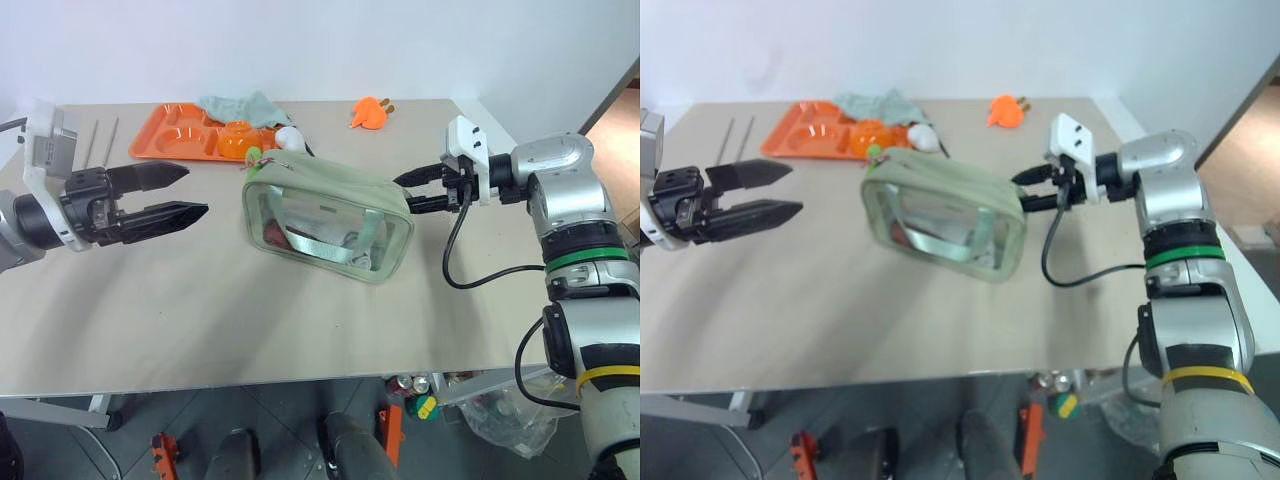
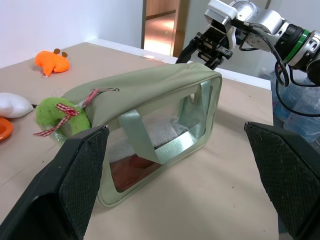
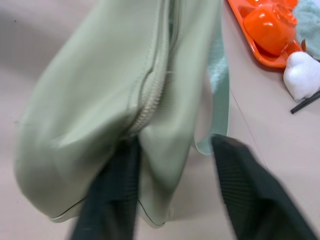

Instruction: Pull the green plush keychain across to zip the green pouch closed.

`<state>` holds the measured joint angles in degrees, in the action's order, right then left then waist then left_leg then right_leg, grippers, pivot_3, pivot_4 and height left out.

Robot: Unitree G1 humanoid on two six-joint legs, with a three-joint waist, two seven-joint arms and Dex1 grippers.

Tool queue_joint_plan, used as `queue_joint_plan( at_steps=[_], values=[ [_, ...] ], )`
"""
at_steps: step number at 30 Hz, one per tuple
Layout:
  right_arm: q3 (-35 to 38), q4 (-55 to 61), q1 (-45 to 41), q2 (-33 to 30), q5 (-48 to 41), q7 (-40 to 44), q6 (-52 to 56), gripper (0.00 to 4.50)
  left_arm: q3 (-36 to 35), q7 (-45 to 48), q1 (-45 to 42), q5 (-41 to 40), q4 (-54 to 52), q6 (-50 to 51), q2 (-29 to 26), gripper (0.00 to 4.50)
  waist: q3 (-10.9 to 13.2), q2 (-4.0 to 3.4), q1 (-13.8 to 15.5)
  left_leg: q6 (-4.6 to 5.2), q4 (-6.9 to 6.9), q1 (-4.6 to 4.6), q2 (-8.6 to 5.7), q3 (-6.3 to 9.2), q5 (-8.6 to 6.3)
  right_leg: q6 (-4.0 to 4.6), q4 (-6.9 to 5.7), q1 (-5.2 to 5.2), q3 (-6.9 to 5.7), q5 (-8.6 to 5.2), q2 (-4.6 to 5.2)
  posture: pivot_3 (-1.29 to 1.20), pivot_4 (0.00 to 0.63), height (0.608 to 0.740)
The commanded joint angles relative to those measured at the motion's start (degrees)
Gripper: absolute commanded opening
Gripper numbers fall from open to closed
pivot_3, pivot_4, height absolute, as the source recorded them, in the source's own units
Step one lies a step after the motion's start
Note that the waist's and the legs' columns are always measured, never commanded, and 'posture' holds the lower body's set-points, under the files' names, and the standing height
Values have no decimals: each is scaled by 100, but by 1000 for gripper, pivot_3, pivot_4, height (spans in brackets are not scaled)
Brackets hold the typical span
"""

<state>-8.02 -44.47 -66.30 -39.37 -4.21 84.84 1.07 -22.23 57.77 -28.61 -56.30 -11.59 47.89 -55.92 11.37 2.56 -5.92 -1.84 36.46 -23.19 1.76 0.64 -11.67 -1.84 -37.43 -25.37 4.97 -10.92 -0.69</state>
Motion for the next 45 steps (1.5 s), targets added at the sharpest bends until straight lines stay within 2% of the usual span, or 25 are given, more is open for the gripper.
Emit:
queue_joint_plan(
  at_steps=[1,3,9,13,18,21,24,27,30,35,45],
  values=[
    [182,288,-28,-56,-140,-2,35,3980,-80,9,-131,-18,-2,-56,-32,4500,0,0,0,0,0,0,0,0,0,0,0,0,1,0,0,0,150,740],
    [156,295,3,-105,-29,-130,-105,4329,-67,9,-146,-11,7,-57,-27,4500,0,0,0,0,0,0,0,0,0,0,0,0,1,0,0,0,150,740],
    [160,-86,-237,-740,354,-300,-876,4329,-68,-6,-128,-8,-26,-34,-18,4500,1,-2,23,0,0,-4,-4,0,0,-5,2,0,0,-3,4,0,150,740],
    [262,-431,-520,-1023,354,-413,-1034,4329,-72,-15,-116,-5,-34,-34,-11,4500,1,-2,21,0,0,-4,-7,-3,0,-6,5,0,3,-5,7,0,150,740],
    [479,-535,-479,-1235,115,-176,-828,4329,-70,-18,-124,11,-31,-53,0,4500,2,-3,9,0,-1,0,-4,-2,0,-3,4,0,1,-5,4,0,150,740],
    [602,63,-138,-1318,-231,263,-301,4329,-91,-16,-111,2,-37,-51,-4,4500,2,-3,13,0,-1,1,-4,-4,0,-3,4,1,3,-3,5,0,150,740],
    [720,1421,565,-1387,-777,542,611,4329,-125,-11,-48,-14,-78,-49,1,4500,2,-3,20,0,0,-1,-4,0,0,-5,3,3,0,-5,5,0,150,740],
    [758,2541,1260,-1473,-1015,391,1058,4329,-112,-40,-9,-22,-123,-59,55,4500,2,-4,29,0,-2,-2,-4,4,-1,-5,3,2,-2,-6,5,0,150,740],
    [828,3127,1513,-1426,-1236,144,1494,4329,-74,-68,-14,-27,-143,-55,108,4500,3,-6,31,0,2,-2,-4,3,0,-5,2,2,-2,-5,5,0,150,740],
    [744,3684,1558,-1252,-1390,-125,1791,4329,-24,-77,-75,-11,-106,-63,139,4500,3,-4,30,0,10,0,-4,1,0,0,1,4,-3,0,4,0,150,740],
    [536,3921,1616,-1007,-1376,-225,1847,4329,-126,-164,46,-53,-220,-44,177,4500,3,-4,36,0,8,-3,-3,1,0,-4,2,3,-2,-1,4,0,150,740]
  ],
)
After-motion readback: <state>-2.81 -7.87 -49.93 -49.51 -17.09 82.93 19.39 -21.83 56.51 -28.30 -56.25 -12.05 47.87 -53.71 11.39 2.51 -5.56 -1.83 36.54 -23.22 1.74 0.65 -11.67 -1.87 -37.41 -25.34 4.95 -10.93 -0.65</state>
